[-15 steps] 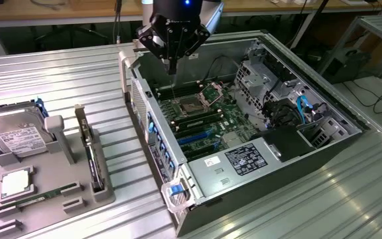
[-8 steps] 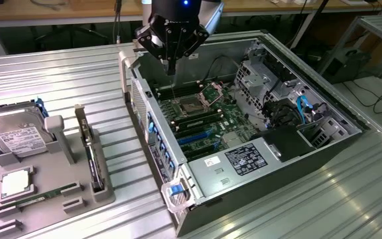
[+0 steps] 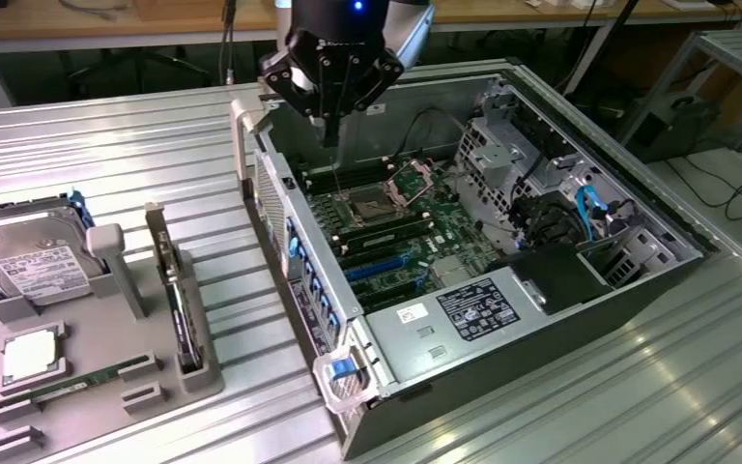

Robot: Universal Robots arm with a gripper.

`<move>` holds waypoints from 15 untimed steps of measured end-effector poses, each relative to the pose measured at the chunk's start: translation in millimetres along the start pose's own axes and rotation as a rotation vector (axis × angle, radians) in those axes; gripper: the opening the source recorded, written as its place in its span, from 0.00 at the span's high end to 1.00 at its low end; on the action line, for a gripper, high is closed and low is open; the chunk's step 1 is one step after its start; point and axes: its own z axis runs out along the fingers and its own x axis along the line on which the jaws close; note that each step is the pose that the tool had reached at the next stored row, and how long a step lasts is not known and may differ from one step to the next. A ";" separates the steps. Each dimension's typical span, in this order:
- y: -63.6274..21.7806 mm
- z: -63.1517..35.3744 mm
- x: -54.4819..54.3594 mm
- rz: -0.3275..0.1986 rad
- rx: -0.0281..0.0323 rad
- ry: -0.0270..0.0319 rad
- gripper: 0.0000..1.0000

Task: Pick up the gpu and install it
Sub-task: 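Reach for the gpu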

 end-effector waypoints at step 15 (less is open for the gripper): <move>-2.9 -0.3 5.0 0.000 0.0000 0.0000 0.89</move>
